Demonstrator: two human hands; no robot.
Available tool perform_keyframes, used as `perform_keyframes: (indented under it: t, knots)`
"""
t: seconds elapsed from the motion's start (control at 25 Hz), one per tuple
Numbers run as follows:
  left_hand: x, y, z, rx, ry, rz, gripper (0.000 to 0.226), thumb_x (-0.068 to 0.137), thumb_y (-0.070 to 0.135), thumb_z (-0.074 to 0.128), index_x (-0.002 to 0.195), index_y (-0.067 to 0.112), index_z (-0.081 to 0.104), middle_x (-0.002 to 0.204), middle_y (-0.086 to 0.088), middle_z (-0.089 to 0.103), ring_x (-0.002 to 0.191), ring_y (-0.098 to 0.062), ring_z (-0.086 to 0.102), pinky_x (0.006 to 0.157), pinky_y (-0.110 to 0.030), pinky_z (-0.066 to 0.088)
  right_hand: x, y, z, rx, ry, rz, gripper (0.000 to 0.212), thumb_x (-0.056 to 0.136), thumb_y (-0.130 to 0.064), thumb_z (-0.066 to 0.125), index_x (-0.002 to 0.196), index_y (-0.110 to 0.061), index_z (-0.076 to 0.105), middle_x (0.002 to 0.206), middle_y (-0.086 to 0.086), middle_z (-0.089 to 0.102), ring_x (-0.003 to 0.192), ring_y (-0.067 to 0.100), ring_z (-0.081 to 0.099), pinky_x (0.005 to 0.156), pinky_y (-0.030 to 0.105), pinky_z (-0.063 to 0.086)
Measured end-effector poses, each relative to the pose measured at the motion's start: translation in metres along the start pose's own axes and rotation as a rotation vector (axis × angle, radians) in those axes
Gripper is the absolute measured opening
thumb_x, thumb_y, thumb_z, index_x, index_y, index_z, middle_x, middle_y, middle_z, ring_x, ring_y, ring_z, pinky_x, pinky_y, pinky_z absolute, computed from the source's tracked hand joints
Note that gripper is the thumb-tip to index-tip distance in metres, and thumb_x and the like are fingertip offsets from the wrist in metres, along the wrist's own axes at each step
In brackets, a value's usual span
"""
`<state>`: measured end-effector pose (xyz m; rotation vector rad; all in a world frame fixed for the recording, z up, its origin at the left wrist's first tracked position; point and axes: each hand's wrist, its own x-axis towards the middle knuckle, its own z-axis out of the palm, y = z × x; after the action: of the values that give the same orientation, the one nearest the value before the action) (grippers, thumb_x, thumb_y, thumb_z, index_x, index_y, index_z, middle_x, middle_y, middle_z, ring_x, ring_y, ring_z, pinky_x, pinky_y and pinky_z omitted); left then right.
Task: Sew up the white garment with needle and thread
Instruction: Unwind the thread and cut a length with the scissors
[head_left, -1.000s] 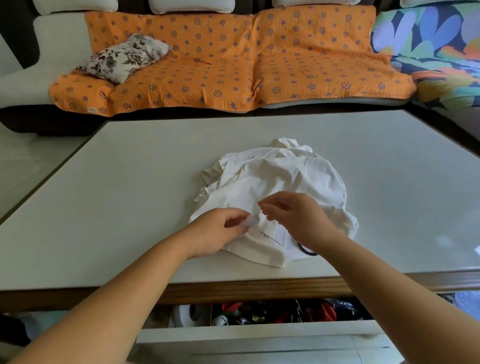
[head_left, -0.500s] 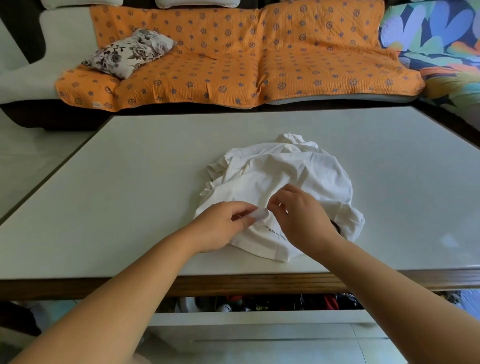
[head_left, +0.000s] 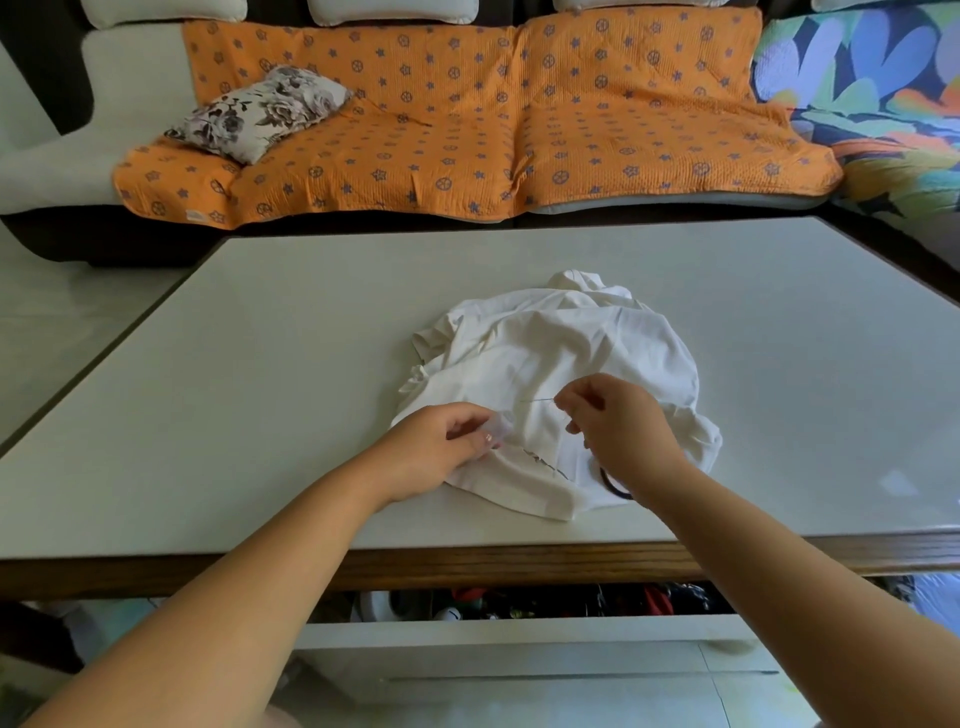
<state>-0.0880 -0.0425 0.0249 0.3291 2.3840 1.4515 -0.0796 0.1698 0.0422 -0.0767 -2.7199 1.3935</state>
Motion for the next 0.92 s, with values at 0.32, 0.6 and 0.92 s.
perform_keyframes:
  t: [0.32,0.6,0.92]
  knots:
    - [0.005,0.013,0.018,-0.925,-0.026,-0.226,0.025,0.101,0.007,0.044,0.119,0.002,0.06,0.1,-0.015,0.068,0.091,-0.028,0.07,0.081,-0.04,0.059,0.0,-0.005,0.0,1.312,-0.253,0.466,0.014,0.1,-0.002,0.047,0.089,-0.005,0.056,0.096,0.015,0.069,0.054,0.008,0.06,0.048,0.015,0.05]
    - [0.006,0.022,0.024,-1.158,0.008,-0.304,0.024,0.091,0.021,0.052,0.11,0.007,0.06,0.081,-0.006,0.059,0.073,-0.019,0.064,0.065,-0.03,0.058,-0.003,-0.011,-0.005,1.514,-0.276,0.544,0.017,0.101,0.0,0.043,0.091,-0.003,0.056,0.075,0.011,0.069,0.062,0.016,0.07,0.054,0.02,0.057]
    - [0.01,0.017,0.015,-1.227,0.206,-0.362,0.005,0.09,0.014,0.058,0.088,0.009,0.06,0.079,-0.003,0.067,0.052,-0.007,0.057,0.043,-0.019,0.047,0.004,0.0,-0.006,1.308,-0.183,0.572,0.019,0.1,-0.001,0.046,0.084,-0.005,0.055,0.064,0.005,0.053,0.049,0.012,0.054,0.045,0.017,0.049]
